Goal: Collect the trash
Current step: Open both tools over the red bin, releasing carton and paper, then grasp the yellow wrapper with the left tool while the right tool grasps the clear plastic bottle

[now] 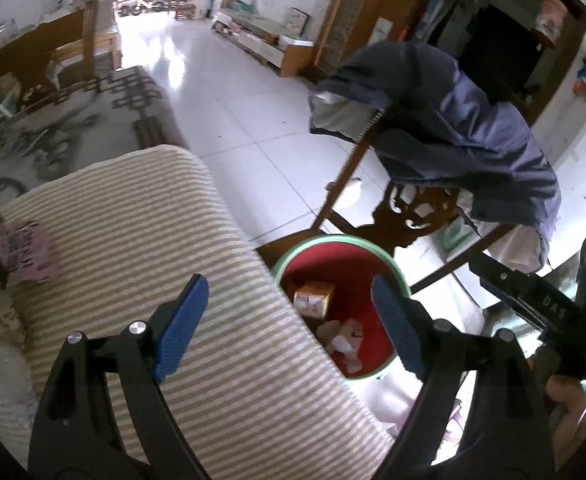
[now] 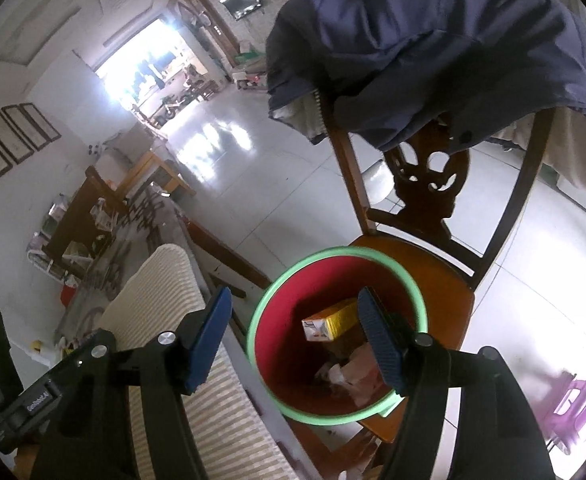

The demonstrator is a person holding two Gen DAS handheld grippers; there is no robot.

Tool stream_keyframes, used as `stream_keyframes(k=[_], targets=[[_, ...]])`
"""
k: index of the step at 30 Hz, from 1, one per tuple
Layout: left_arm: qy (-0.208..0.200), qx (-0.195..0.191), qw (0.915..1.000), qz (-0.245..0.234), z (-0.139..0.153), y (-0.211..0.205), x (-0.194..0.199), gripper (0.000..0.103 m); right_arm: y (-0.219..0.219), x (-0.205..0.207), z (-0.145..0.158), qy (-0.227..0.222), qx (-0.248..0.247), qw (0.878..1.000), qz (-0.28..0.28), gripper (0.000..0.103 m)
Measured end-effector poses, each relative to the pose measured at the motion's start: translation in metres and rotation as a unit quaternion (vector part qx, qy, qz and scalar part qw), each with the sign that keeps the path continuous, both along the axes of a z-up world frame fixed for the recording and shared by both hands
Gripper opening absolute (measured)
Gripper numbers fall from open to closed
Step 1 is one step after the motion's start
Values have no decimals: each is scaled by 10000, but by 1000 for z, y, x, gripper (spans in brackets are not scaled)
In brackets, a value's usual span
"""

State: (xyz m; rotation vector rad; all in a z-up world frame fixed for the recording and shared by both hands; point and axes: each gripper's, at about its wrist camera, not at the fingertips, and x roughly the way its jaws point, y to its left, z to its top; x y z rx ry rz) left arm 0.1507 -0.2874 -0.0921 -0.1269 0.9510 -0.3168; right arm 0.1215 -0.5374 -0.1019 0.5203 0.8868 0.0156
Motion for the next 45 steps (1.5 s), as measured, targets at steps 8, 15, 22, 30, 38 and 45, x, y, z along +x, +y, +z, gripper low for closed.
stream_keyframes(k=[8,15,22,30,38,45], targets=[[-183,211,9972,687,4,80,-20,81,56,4,0,60,-53,9990,445,65],[-318,990,9838,1460,8,209,-16,81,105,-4,0,84,-78,9971,756,65],[268,1143,9855,1227,-22,315,12,81,157,-22,-8,305,13,9958,868,65],[785,553,9945,426,-61,330,44,81,198,-54,-4,273,-165,9962,815,65],[993,114,9947,246,-81,335,48,35,216,-75,-4,366,-205,9974,581,65],[551,64,9961,688,-57,364,-3,25,261,-58,-5,363,-288,9929,1094,65]])
